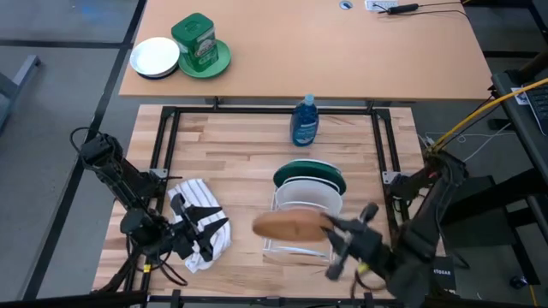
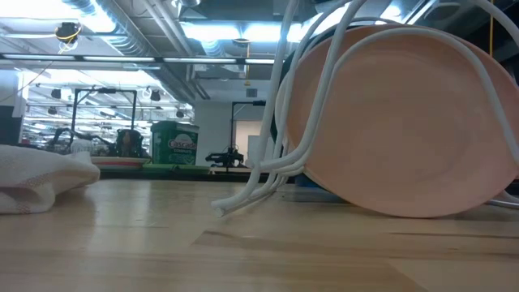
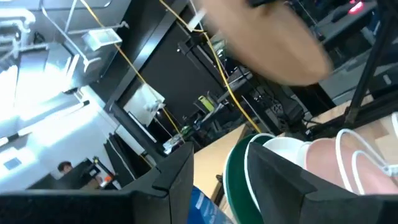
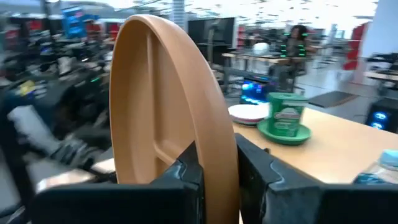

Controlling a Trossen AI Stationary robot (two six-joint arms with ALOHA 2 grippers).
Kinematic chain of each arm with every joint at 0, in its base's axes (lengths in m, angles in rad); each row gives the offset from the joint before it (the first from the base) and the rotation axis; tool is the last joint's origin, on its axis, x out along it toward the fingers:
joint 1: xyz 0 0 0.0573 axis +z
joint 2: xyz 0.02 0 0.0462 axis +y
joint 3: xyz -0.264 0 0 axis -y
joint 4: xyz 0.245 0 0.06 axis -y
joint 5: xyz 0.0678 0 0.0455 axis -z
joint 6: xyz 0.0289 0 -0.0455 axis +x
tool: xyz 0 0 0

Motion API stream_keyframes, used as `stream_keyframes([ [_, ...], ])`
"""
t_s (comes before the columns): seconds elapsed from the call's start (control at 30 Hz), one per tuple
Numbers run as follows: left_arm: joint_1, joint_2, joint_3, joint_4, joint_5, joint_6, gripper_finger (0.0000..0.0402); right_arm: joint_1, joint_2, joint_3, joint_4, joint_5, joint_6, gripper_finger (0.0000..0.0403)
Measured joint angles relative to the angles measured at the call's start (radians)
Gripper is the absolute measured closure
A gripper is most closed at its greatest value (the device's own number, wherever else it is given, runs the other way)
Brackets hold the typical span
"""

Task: Sort dishes
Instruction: Put the brown plate in the dish rack

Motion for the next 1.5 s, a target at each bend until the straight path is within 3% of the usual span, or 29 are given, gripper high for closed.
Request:
stream_keyframes([
  [0.3, 0.039, -0.001, 0.0, -0.011, -0.009, -0.145, 0.0261, 0.104, 0.103, 0.0, 0.0, -0.001, 0.031, 0.0347],
  [0.63, 0.047, -0.002, -0.001, -0.071, -0.048, -0.227, 0.0261, 0.103, 0.192, 0.0, -0.084, 0.008, 0.024, 0.0347],
  [1.03, 0.047, -0.003, -0.001, -0.199, -0.049, -0.353, 0.0261, 0.1, 0.194, 0.0, -0.265, 0.006, 0.038, 0.0347],
  [1.5, 0.047, -0.003, -0.002, -0.197, -0.049, -0.374, 0.0261, 0.092, 0.148, 0.0, -0.436, 0.008, 0.062, 0.0347],
])
